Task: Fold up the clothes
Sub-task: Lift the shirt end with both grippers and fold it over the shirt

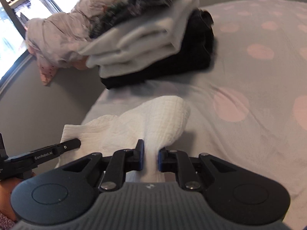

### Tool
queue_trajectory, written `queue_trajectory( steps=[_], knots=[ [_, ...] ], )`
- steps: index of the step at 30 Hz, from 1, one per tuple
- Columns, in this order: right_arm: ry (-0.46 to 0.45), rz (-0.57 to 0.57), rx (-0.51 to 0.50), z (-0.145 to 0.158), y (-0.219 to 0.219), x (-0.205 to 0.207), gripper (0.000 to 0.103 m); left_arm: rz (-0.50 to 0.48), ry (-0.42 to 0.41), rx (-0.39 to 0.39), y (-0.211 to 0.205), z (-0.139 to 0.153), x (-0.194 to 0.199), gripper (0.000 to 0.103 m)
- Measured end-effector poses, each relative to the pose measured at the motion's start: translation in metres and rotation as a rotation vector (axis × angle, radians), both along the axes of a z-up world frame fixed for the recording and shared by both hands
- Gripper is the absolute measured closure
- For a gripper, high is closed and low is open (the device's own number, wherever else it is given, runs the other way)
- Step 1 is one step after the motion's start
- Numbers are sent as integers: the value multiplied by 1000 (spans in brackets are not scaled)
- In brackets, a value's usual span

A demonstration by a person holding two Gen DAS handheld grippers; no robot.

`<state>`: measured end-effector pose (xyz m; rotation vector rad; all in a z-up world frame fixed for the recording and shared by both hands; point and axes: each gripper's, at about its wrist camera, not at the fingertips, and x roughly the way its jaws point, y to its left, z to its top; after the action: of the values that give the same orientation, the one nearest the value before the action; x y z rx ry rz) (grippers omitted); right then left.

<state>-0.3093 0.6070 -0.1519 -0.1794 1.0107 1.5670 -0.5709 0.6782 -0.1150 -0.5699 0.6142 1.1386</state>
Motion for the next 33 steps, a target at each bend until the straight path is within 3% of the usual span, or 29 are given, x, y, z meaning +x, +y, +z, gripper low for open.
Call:
queue_trajectory(
  steps=[6, 8, 11, 13, 18, 22, 23, 25, 28, 33],
  knots=[
    [62, 13, -45, -22, 11, 15, 75, 3, -12, -29, 5, -19, -6, 83],
    [144, 20, -39, -24, 10, 27, 54, 6, -45, -29, 4, -18, -11, 81],
    [340, -31, -33, -32, 7, 56, 31, 11, -113, -48, 6, -14, -21, 76],
    [431, -73, -49, -38, 9, 73, 30, 28, -144, -71, 10, -14, -26, 69],
    [536, -124, -124, -60, 31, 89, 35, 82, -211, -138, 23, -22, -37, 67],
    [591, -97, -151, -71, 44, 87, 61, 90, -219, -142, 22, -28, -34, 73],
    [584, -83, -151, -70, 46, 85, 70, 87, -217, -130, 21, -27, -32, 83],
    [510, -47, -121, -58, 47, 79, 88, 78, -205, -92, 16, -21, -29, 85],
    [266, 48, -6, -22, 47, 64, 91, 56, -178, -16, 8, -4, -23, 87],
    [-218, 206, 234, 38, 32, 21, 92, 13, -140, 103, 3, 30, -13, 88]
  ],
)
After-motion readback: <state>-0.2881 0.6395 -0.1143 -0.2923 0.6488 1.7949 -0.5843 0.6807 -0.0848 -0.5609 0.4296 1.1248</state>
